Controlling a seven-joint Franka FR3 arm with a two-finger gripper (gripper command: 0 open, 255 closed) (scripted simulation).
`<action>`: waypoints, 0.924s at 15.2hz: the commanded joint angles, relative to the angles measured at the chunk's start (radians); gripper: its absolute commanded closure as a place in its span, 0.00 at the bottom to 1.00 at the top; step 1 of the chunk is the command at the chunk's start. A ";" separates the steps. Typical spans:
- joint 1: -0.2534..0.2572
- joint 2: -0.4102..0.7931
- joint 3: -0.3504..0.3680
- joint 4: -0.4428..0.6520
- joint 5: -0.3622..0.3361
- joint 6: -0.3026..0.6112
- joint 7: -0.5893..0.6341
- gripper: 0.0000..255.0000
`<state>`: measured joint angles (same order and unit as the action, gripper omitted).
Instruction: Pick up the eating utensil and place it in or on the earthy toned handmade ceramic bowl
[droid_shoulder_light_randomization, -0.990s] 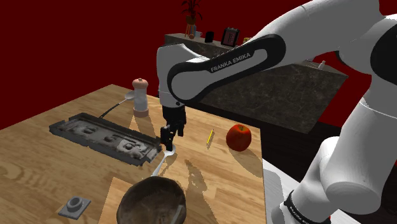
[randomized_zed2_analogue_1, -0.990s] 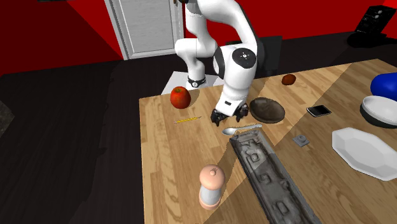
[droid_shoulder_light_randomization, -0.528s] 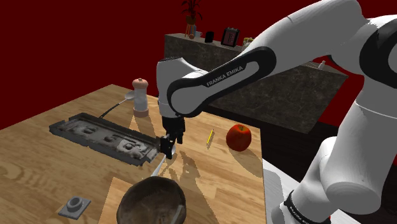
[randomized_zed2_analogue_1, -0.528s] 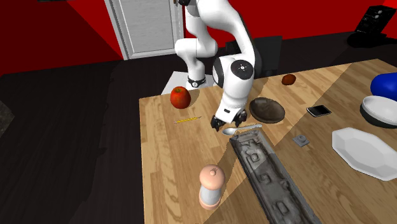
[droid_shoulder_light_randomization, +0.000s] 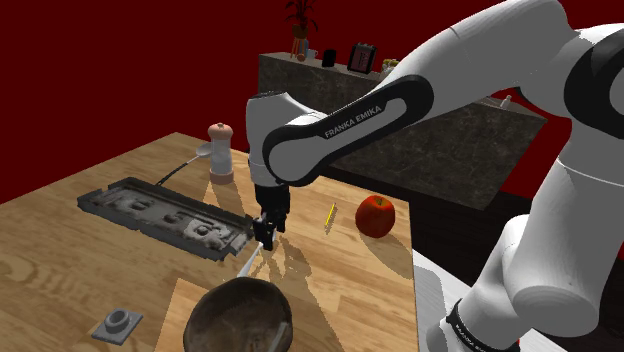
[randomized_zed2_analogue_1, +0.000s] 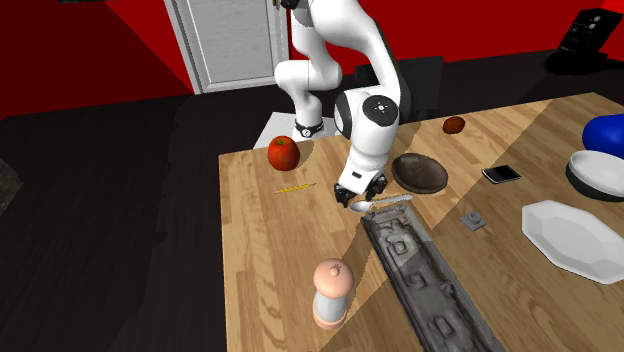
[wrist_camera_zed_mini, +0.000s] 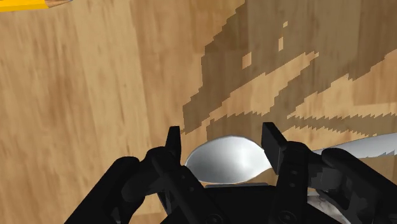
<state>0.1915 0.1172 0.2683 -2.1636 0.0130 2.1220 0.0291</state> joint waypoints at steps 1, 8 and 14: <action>0.000 0.000 0.000 0.000 0.000 0.000 0.000 1.00; 0.000 0.000 0.000 0.000 0.000 0.000 0.000 1.00; -0.002 -0.038 0.001 0.027 0.011 -0.063 -0.006 1.00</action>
<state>0.1894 0.0877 0.2686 -2.1426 0.0210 2.0726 0.0237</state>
